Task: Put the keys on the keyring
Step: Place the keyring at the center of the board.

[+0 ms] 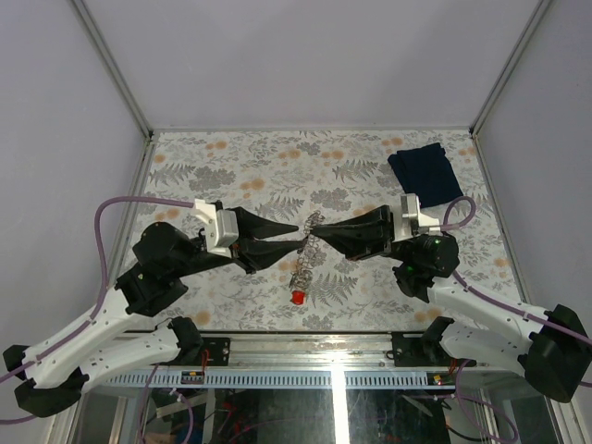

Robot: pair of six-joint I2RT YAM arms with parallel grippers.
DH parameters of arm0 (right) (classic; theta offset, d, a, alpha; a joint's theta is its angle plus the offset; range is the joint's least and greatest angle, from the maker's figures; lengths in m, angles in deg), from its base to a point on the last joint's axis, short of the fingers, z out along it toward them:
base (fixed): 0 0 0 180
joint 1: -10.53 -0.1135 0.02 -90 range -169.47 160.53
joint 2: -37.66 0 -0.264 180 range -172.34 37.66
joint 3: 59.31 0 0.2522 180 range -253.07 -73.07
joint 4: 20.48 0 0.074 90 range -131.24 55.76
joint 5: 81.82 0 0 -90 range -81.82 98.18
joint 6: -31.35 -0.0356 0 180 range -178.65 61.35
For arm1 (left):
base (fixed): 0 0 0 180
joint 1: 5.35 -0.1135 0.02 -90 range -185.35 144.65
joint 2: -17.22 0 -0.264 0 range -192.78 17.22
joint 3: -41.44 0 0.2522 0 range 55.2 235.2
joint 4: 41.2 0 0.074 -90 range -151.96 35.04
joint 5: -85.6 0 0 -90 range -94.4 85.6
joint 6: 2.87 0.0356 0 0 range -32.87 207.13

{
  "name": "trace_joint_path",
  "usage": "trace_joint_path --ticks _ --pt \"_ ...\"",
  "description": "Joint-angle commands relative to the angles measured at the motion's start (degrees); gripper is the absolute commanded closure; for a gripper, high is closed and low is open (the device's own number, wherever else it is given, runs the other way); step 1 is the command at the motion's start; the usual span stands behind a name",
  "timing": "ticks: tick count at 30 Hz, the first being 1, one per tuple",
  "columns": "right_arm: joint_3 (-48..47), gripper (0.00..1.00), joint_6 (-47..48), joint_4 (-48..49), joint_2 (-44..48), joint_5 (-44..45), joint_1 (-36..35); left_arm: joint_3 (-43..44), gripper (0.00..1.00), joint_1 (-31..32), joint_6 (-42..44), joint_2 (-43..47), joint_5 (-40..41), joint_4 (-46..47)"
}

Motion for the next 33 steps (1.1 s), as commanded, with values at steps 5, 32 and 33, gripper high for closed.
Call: trace_joint_path --ticks 5,32,33 --pt "-2.9 1.00 0.9 2.9 1.8 -0.2 0.2 0.4 0.71 0.1 -2.0 -1.5 -4.4 8.6" --pt "-1.9 1.00 23.2 -42.0 13.6 14.2 0.2 2.6 0.63 -0.5 0.3 -4.2 15.5 -2.5" --pt "-1.6 1.00 24.1 -44.5 14.1 15.4 0.2 2.7 0.63 -1.1 -0.2 -5.2 16.2 -3.4"
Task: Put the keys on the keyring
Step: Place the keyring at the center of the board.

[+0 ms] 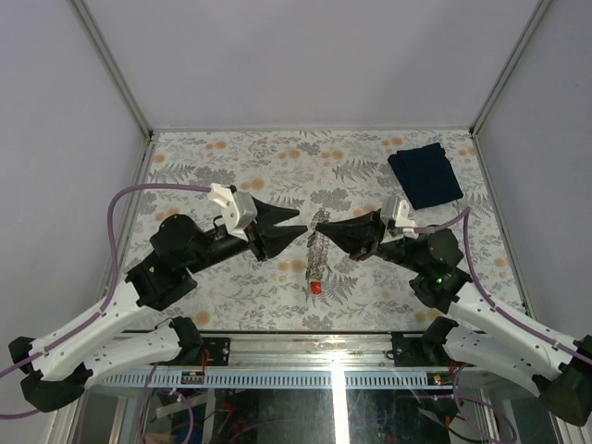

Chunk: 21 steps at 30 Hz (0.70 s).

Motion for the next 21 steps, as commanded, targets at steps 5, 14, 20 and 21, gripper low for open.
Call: trace_joint_path --ticks 5,14,20,21 --pt "-3.4 1.00 11.5 -28.0 4.3 12.1 -0.1 0.5 0.62 -10.6 -4.8 -5.3 4.9 -3.7" --pt "-7.0 1.00 13.7 -49.5 5.0 20.2 -0.1 -3.2 0.58 -19.7 -6.5 -7.6 3.0 -3.5" --pt "-8.5 1.00 13.9 -54.6 4.1 21.8 -0.1 -3.9 0.56 -22.9 -6.7 -8.2 1.2 -4.6" --pt "-8.5 1.00 13.9 -54.5 3.1 21.8 -0.1 -4.1 0.56 -23.2 -6.7 -8.1 1.0 -4.8"
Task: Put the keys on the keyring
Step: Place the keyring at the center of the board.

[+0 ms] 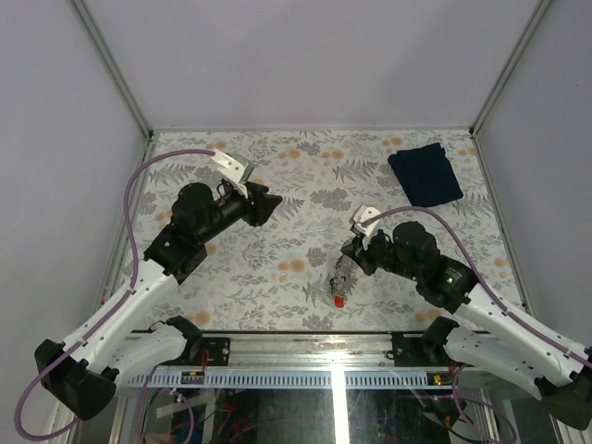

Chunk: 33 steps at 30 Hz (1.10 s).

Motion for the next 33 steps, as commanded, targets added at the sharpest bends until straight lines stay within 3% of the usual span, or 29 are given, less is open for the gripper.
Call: trace_joint_path --ticks 1,14,27,31,33 --pt "-4.1 1.00 1.2 0.1 -1.3 2.3 -0.1 -1.0 0.56 -1.7 -0.7 0.4 -1.8 -0.1" --pt "-3.3 1.00 0.2 18.2 -20.3 2.0 -0.1 -2.6 0.55 -2.5 -0.5 3.8 -0.2 -3.4" --pt "-16.1 1.00 2.5 28.8 -47.7 1.0 0.1 -2.9 0.54 -2.6 0.1 7.6 4.0 -8.6" --pt "-19.7 0.95 1.9 30.4 -53.7 0.2 0.8 -3.6 0.54 -3.4 -0.9 8.0 5.4 -10.0" --pt "-20.2 0.87 -0.3 31.7 -54.7 -1.0 2.0 -4.0 0.54 -4.7 -1.7 7.5 5.1 -10.3"
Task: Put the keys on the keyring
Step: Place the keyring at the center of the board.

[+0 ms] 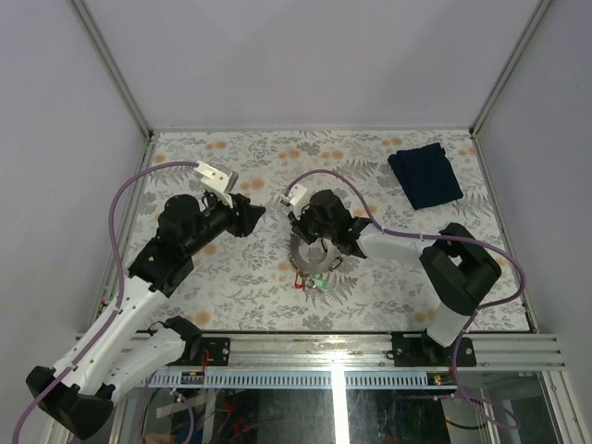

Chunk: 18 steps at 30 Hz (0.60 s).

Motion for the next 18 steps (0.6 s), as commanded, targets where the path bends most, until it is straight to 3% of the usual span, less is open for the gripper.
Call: trace_joint_path --ticks 1,11,15,16,18 --pt "-3.7 0.82 -2.8 7.2 -2.6 -3.1 2.5 -1.3 0.54 -3.0 -1.8 -0.6 1.7 -1.2" --pt "6.5 0.33 -13.9 6.2 13.4 -5.8 8.9 -4.8 0.52 -16.2 -9.2 -4.0 -6.8 3.5" --pt "9.5 0.20 -21.4 2.1 24.6 -2.1 9.4 -4.9 0.37 -18.3 -10.4 -4.4 -5.0 3.4" --pt "9.8 0.05 -21.9 0.0 28.0 -0.9 9.4 -4.6 0.27 -18.4 -10.4 -4.3 -4.2 3.0" --pt "10.2 0.01 -21.6 -4.6 34.7 1.3 9.4 -4.2 0.12 -18.4 -10.5 -3.9 -2.4 2.1"
